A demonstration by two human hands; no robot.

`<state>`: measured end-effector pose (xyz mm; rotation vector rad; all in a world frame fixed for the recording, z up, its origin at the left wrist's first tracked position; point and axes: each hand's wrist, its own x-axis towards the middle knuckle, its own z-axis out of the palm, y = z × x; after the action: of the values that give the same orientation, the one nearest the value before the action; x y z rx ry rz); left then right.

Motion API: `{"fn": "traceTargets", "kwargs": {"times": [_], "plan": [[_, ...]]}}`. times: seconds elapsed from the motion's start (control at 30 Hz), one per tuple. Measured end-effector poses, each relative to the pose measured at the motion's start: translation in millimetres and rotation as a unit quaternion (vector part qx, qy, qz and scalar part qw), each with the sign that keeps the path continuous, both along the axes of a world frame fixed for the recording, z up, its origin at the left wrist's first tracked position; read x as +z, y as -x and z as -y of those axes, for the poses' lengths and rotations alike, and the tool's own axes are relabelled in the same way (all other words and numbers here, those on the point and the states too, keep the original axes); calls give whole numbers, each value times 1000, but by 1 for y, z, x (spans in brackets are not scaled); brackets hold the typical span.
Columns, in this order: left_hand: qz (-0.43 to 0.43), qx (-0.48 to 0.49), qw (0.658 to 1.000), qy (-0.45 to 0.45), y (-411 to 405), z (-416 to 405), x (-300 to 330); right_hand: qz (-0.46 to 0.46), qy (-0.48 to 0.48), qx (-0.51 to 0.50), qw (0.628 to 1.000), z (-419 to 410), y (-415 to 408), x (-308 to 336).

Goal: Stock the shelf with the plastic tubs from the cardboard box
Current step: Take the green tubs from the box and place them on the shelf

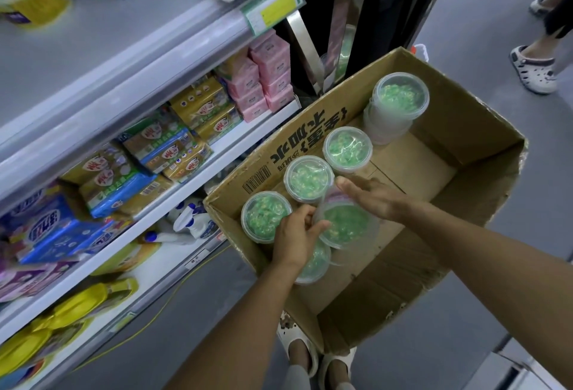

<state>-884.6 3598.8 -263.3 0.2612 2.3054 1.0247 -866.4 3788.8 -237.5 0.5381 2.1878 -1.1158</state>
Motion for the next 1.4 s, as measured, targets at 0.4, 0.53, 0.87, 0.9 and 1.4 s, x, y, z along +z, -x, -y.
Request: {"fn": "traceTargets", "kwargs": {"times": [0.4, 0.53, 0.87, 0.9, 1.4], "plan": [[119, 32, 950, 288, -4, 16, -5, -178, -192, 122, 957, -2, -8, 9], [94, 25, 953, 287, -1, 10, -10, -156, -163, 49, 973, -8, -11, 8], [107, -10, 974, 200, 5, 25, -1, -60, -85, -135, 985, -19, -31, 23], [120, 17, 977, 178, 4, 26, 6, -54, -83, -152, 983, -21, -31, 28], [37, 326, 925, -193, 12, 98, 245, -170, 148, -289, 930, 27, 1, 266]]}}
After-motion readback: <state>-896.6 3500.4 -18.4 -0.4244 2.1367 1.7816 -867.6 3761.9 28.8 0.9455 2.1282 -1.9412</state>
